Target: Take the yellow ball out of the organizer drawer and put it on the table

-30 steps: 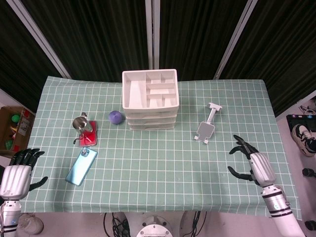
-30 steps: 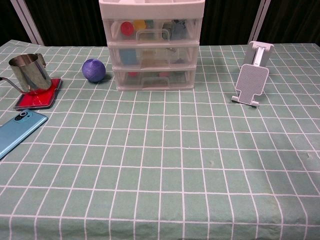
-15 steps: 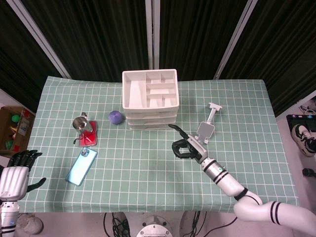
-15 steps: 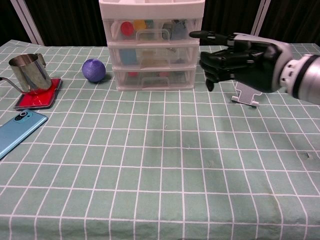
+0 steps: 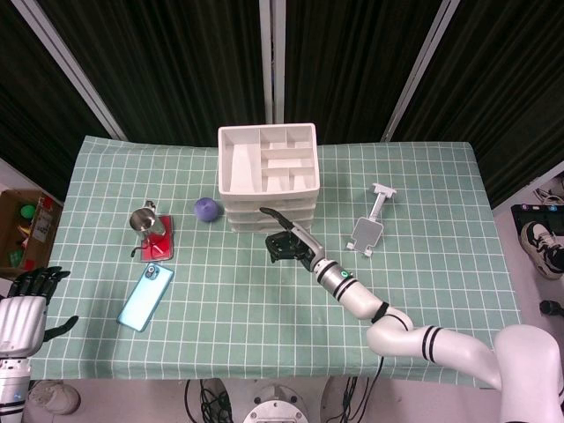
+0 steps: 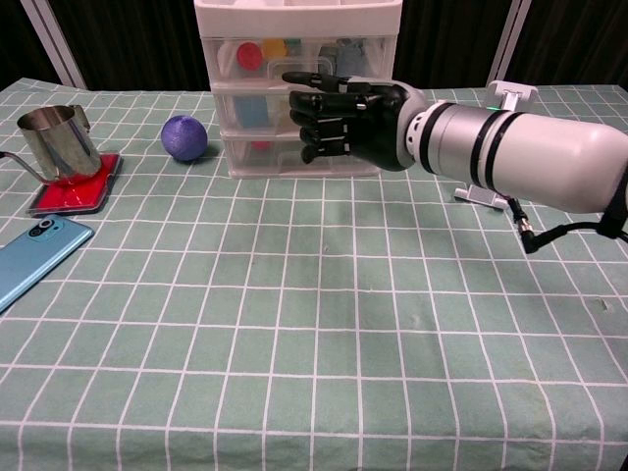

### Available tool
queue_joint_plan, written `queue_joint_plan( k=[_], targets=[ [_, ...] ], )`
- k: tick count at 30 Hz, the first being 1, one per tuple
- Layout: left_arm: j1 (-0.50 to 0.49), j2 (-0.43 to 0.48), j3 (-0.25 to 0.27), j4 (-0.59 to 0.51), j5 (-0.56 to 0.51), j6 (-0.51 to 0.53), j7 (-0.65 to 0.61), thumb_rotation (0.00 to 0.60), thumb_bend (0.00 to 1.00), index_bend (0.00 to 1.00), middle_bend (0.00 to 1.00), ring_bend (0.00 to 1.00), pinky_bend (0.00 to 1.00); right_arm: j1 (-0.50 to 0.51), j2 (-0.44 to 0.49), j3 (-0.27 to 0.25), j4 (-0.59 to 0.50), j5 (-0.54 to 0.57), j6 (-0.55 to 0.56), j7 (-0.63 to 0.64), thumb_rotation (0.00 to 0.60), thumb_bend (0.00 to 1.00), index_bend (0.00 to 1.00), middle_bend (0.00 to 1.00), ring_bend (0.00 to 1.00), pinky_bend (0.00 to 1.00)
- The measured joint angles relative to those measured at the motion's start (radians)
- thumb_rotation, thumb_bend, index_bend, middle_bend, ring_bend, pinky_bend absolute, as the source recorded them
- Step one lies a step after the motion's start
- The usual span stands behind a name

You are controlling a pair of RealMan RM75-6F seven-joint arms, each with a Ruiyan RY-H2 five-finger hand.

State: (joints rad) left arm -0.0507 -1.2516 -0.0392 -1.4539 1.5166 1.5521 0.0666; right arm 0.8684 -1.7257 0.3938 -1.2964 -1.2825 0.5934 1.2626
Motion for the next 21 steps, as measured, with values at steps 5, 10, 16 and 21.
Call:
queue_joint_plan(
  k=[5, 10, 16, 21],
  targets=[
    [0.003, 0.000, -0.001, 0.005, -0.005, 0.001, -0.008, 0.600, 0.02, 0.24, 0.19, 0.15, 0.18, 0.028, -0.035, 0.015, 0.047, 0.006, -0.016, 0.001, 0.600, 0.48, 0.09, 0.75, 0.72, 0.63],
    [0.007, -0.003, -0.001, 0.012, -0.010, 0.001, -0.015, 0.600, 0.02, 0.24, 0.19, 0.15, 0.18, 0.049, -0.062, 0.026, 0.085, 0.010, -0.027, 0.000, 0.600, 0.48, 0.10, 0.75, 0.72, 0.63],
    [0.010, -0.003, -0.001, 0.016, -0.012, 0.004, -0.018, 0.600, 0.02, 0.24, 0.19, 0.15, 0.18, 0.062, -0.077, 0.034, 0.111, 0.002, -0.031, 0.011, 0.600, 0.48, 0.15, 0.76, 0.72, 0.63],
    [0.010, -0.003, -0.001, 0.017, -0.011, 0.003, -0.019, 0.600, 0.02, 0.24, 0.19, 0.15, 0.18, 0.071, -0.080, 0.039, 0.122, 0.003, -0.038, 0.009, 0.600, 0.48, 0.26, 0.77, 0.73, 0.63]
  ],
)
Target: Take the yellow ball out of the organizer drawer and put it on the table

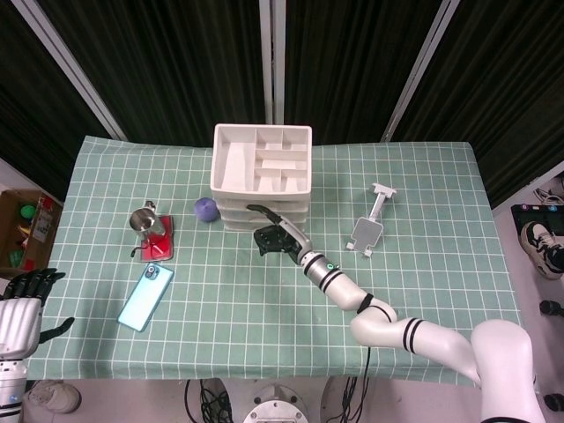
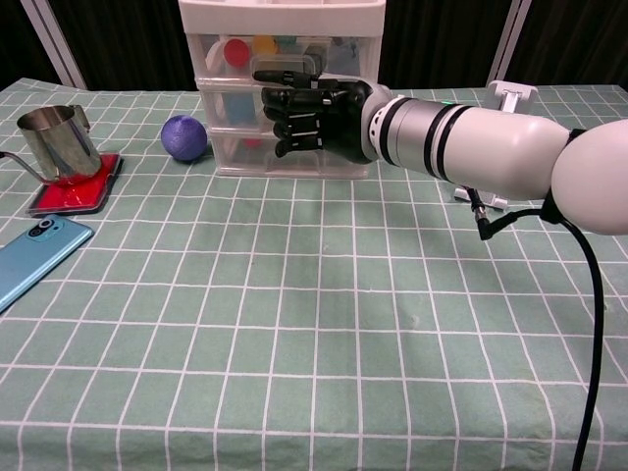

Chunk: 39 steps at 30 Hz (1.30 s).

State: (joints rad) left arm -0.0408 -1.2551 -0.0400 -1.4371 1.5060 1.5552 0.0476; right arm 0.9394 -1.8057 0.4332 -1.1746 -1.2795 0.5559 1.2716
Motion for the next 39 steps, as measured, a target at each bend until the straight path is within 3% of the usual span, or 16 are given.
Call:
queue_joint_plan(
  k=[4, 13, 15, 18, 20, 23, 30, 35, 39],
  targets=[
    [0.000, -0.002, 0.001, 0.002, 0.000, -0.002, -0.001, 0.600, 0.02, 0.24, 0.19, 0.15, 0.18, -0.004, 0.005, -0.007, -0.011, -0.004, 0.003, -0.007, 0.600, 0.48, 0.32, 0.77, 0.72, 0.63],
    [0.002, -0.006, 0.002, 0.010, 0.000, -0.003, -0.008, 0.600, 0.02, 0.24, 0.19, 0.15, 0.18, -0.052, 0.047, -0.050, -0.100, -0.035, 0.038, -0.018, 0.600, 0.49, 0.32, 0.77, 0.72, 0.63],
    [0.002, -0.007, 0.003, 0.012, 0.002, -0.003, -0.009, 0.600, 0.02, 0.24, 0.19, 0.15, 0.18, -0.068, 0.064, -0.065, -0.130, -0.045, 0.051, -0.025, 0.600, 0.49, 0.26, 0.75, 0.72, 0.63],
    [0.002, -0.007, 0.004, 0.013, 0.004, -0.002, -0.010, 0.600, 0.02, 0.24, 0.19, 0.15, 0.18, -0.083, 0.091, -0.088, -0.165, -0.058, 0.063, -0.057, 0.600, 0.48, 0.05, 0.72, 0.70, 0.63],
    [0.003, -0.007, 0.004, 0.014, 0.003, -0.001, -0.011, 0.600, 0.02, 0.24, 0.19, 0.15, 0.18, -0.089, 0.109, -0.103, -0.183, -0.064, 0.064, -0.091, 0.600, 0.44, 0.00, 0.69, 0.67, 0.63],
    [0.006, -0.007, 0.003, 0.017, 0.002, 0.003, -0.016, 0.600, 0.02, 0.24, 0.19, 0.15, 0.18, -0.099, 0.146, -0.132, -0.225, -0.072, 0.069, -0.178, 0.600, 0.34, 0.00, 0.66, 0.63, 0.62],
    [0.007, -0.010, 0.002, 0.023, 0.004, 0.006, -0.022, 0.600, 0.02, 0.24, 0.19, 0.15, 0.18, -0.139, 0.262, -0.181, -0.380, -0.088, 0.155, -0.526, 0.600, 0.34, 0.00, 0.68, 0.63, 0.62],
    [0.006, -0.013, 0.002, 0.024, 0.009, 0.008, -0.022, 0.600, 0.02, 0.24, 0.19, 0.15, 0.18, -0.154, 0.328, -0.177, -0.484, -0.041, 0.223, -0.777, 0.600, 0.34, 0.02, 0.70, 0.64, 0.63],
    [0.008, -0.013, 0.002, 0.022, 0.006, 0.008, -0.022, 0.600, 0.02, 0.24, 0.19, 0.15, 0.18, -0.140, 0.359, -0.151, -0.526, 0.078, 0.237, -0.910, 0.600, 0.34, 0.02, 0.70, 0.64, 0.63]
  ],
)
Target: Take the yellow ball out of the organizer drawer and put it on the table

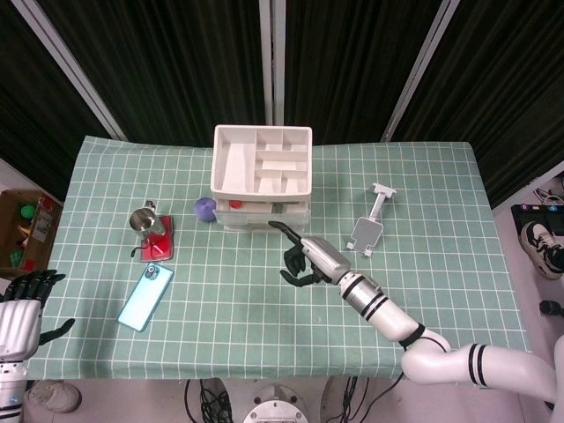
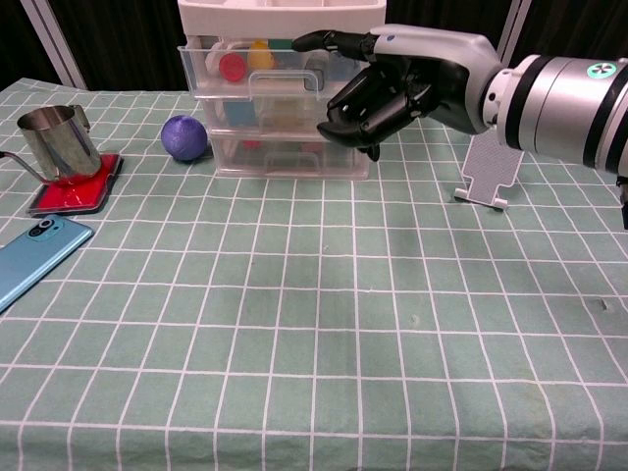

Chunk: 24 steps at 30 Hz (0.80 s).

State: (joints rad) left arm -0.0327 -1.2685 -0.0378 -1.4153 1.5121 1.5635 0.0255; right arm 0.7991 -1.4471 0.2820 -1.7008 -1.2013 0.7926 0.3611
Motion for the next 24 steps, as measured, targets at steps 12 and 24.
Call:
queue_joint_plan(
  k=[12, 24],
  targets=[
    [0.005, 0.001, 0.001, 0.000, -0.009, -0.005, 0.002, 0.600, 0.02, 0.24, 0.19, 0.15, 0.18, 0.114, -0.021, 0.057, 0.079, 0.293, -0.063, -0.167, 0.600, 0.36, 0.09, 0.73, 0.68, 0.67],
    [0.006, 0.006, 0.001, -0.005, -0.009, -0.005, 0.007, 0.600, 0.02, 0.24, 0.19, 0.15, 0.18, 0.119, 0.029, 0.042, 0.017, 0.353, -0.068, -0.224, 0.600, 0.37, 0.31, 0.78, 0.71, 0.71]
  ],
)
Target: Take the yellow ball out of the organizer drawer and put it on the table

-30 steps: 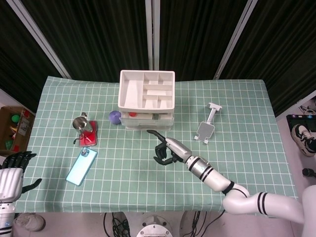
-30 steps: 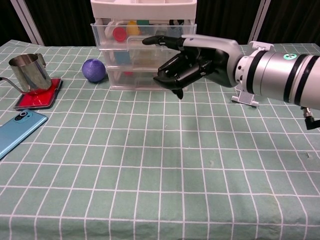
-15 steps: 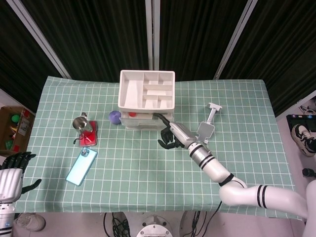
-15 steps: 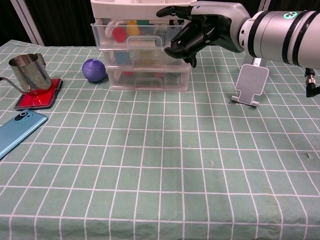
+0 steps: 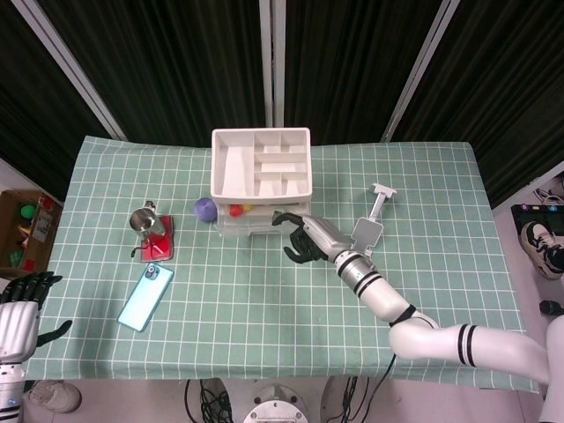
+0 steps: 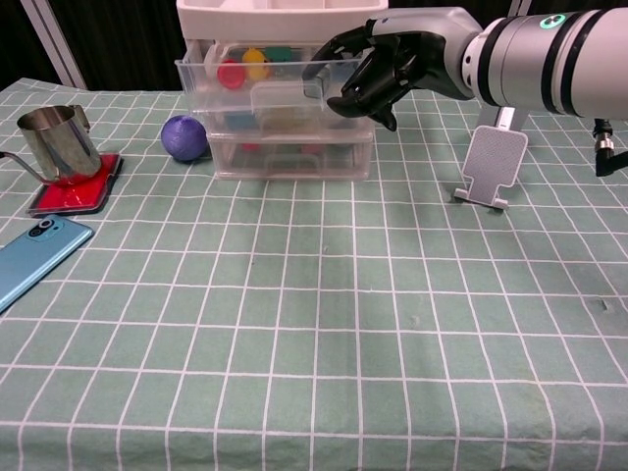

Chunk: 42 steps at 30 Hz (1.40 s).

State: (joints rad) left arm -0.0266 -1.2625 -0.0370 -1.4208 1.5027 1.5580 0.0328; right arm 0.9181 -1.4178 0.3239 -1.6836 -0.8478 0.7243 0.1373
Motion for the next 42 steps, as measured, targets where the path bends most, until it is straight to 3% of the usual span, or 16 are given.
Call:
queue_joint_plan(
  k=[21, 24, 27, 30, 34, 37, 42],
  targets=[
    [-0.009, -0.004, -0.004, 0.000, 0.003, -0.008, 0.005, 0.600, 0.02, 0.24, 0.19, 0.15, 0.18, -0.111, 0.137, -0.066, -0.187, -0.183, -0.019, 0.089, 0.600, 0.37, 0.30, 0.78, 0.71, 0.71],
    [-0.010, -0.003, -0.004, 0.001, 0.001, -0.010, 0.004, 0.600, 0.02, 0.24, 0.19, 0.15, 0.18, -0.116, 0.150, -0.070, -0.191, -0.201, -0.023, 0.096, 0.600, 0.36, 0.21, 0.78, 0.71, 0.71],
    [-0.008, -0.003, -0.005, 0.001, 0.001, -0.007, 0.001, 0.600, 0.02, 0.24, 0.19, 0.15, 0.18, -0.121, 0.163, -0.072, -0.190, -0.222, -0.014, 0.089, 0.600, 0.24, 0.04, 0.78, 0.71, 0.71],
    [-0.005, -0.003, -0.004, 0.003, 0.000, -0.003, -0.002, 0.600, 0.02, 0.24, 0.19, 0.15, 0.18, -0.124, 0.194, -0.074, -0.204, -0.250, -0.002, 0.065, 0.600, 0.18, 0.00, 0.78, 0.71, 0.71],
    [0.000, -0.001, -0.003, 0.003, 0.002, 0.007, -0.004, 0.600, 0.02, 0.24, 0.19, 0.15, 0.18, -0.115, 0.279, -0.070, -0.254, -0.282, -0.009, 0.017, 0.600, 0.18, 0.02, 0.79, 0.73, 0.72],
    [0.006, 0.000, -0.003, 0.001, 0.004, 0.018, -0.005, 0.600, 0.02, 0.24, 0.19, 0.15, 0.18, -0.091, 0.359, -0.055, -0.294, -0.293, -0.016, -0.050, 0.600, 0.19, 0.11, 0.83, 0.78, 0.77],
    [0.018, 0.002, 0.001, -0.007, 0.007, 0.034, -0.001, 0.600, 0.02, 0.24, 0.19, 0.15, 0.18, -0.009, 0.396, -0.033, -0.305, -0.260, -0.013, -0.241, 0.600, 0.19, 0.19, 0.87, 0.83, 0.83]
  ],
)
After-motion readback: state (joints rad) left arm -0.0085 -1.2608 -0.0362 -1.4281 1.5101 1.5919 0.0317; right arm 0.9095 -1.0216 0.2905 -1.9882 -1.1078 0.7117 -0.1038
